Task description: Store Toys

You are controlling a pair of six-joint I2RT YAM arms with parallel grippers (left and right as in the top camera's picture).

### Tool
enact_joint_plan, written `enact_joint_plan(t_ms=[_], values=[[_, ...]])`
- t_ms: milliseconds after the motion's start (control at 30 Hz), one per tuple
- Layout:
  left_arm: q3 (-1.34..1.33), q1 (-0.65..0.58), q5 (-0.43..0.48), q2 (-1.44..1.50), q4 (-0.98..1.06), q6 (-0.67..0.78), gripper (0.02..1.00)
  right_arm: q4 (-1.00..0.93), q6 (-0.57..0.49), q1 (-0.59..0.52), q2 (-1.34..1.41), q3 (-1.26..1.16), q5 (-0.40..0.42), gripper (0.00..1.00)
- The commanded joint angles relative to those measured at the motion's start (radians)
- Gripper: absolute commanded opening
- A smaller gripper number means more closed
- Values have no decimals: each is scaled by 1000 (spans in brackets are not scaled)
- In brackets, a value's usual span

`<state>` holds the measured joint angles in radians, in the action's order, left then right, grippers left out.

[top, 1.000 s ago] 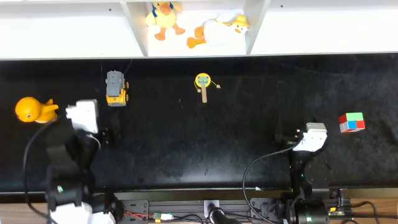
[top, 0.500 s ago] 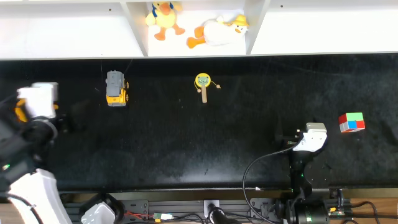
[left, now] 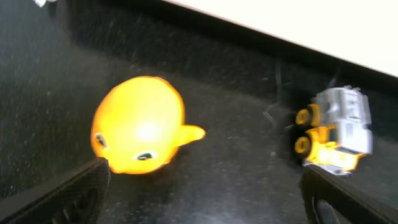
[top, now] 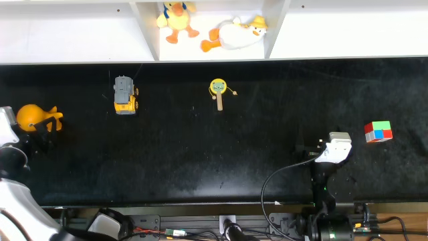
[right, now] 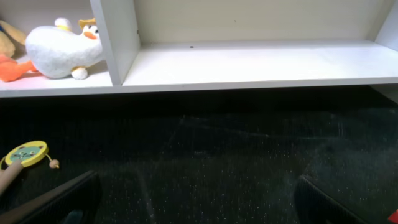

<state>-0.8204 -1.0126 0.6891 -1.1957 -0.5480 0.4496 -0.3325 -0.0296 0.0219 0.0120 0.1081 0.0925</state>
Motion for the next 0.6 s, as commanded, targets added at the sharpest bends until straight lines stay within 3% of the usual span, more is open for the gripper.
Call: enact_joint_plan(t_ms=[33, 200, 600], values=[[-20, 0, -30, -70, 34, 63, 996, 8, 3, 6, -8, -9, -7, 993], [-20, 26, -163, -130, 111, 97, 998, 8, 3, 6, -8, -10, -7, 993], [-20, 57, -167, -271, 293, 97, 998, 8, 4, 6, -8, -10, -7, 996]])
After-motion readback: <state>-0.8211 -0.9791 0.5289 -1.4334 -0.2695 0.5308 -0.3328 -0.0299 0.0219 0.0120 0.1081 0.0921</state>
